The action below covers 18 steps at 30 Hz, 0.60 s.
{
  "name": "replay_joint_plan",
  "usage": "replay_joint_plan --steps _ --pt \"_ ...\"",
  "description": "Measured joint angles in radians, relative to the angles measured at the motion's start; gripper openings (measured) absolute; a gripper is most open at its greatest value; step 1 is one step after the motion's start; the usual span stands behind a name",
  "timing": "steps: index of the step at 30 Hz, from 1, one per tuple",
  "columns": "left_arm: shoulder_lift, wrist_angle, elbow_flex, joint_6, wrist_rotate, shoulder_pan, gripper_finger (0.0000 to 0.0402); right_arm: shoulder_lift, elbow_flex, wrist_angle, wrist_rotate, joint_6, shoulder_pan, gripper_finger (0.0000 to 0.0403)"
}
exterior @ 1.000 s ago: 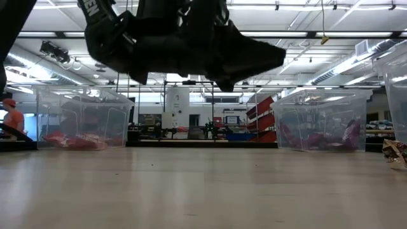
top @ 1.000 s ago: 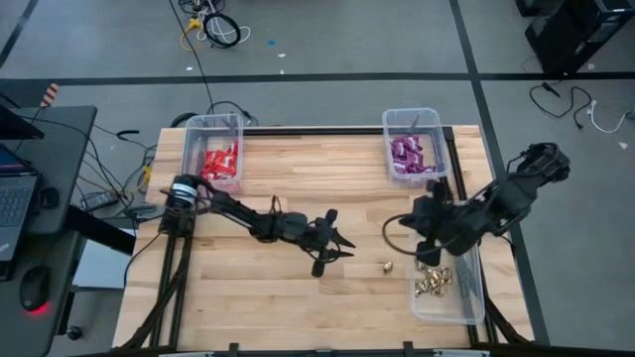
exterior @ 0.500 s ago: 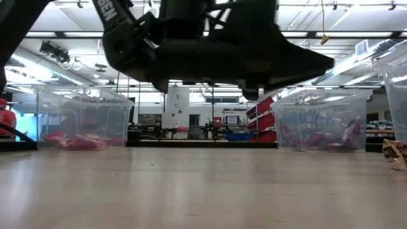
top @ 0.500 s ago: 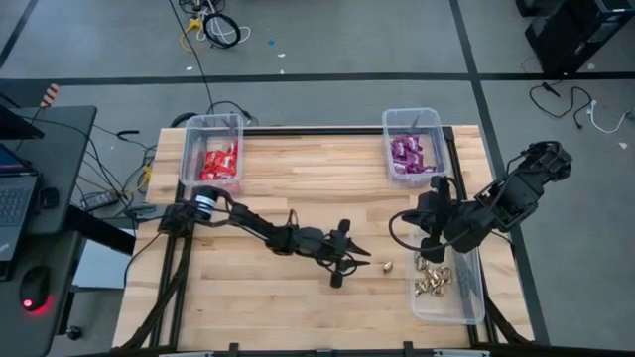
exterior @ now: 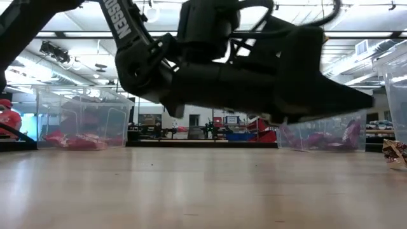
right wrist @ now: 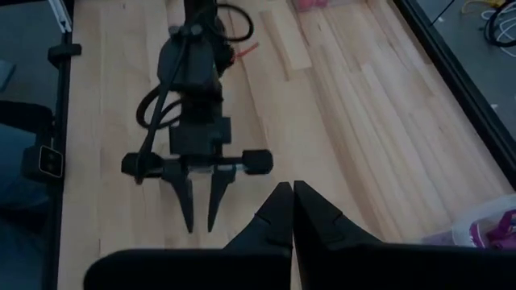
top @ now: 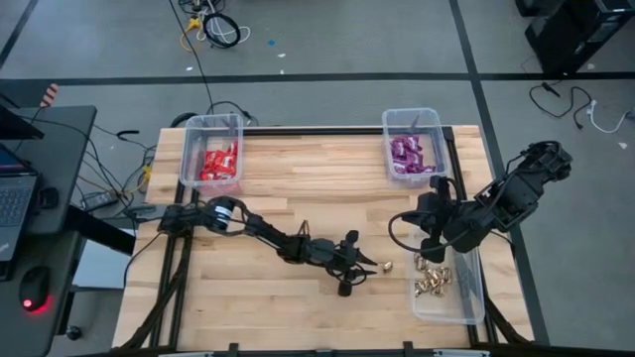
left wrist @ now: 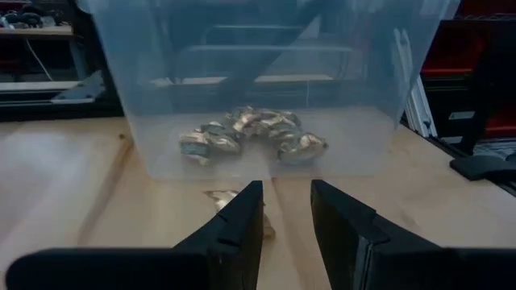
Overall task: Sort candy
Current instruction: Put the yellow candy into the bottom right transparent bin
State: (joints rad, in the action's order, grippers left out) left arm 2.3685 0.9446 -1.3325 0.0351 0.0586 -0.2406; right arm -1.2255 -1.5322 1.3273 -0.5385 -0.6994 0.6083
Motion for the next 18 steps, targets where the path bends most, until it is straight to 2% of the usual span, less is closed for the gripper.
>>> replay_joint_plan --steps 5,9,13,18 --pt "0.045 -0.003 -0.048 0.027 0.022 -0.015 0.011 0.0 0.0 0.0 0.0 0.0 0.0 0.0" --pt "0.046 -0.025 -0.053 0.028 0.099 -0.016 0.0114 0.0 0.0 0.0 -0.001 0.001 0.0 0.0" --pt "0.046 -0.031 -0.053 0.053 0.107 -0.014 0.0127 0.0 0.0 0.0 -0.003 0.011 0.0 0.0" --pt "0.046 -0.121 -0.077 0.163 0.116 -0.016 0.014 0.0 0.0 -0.001 -0.003 0.02 0.0 0.0"
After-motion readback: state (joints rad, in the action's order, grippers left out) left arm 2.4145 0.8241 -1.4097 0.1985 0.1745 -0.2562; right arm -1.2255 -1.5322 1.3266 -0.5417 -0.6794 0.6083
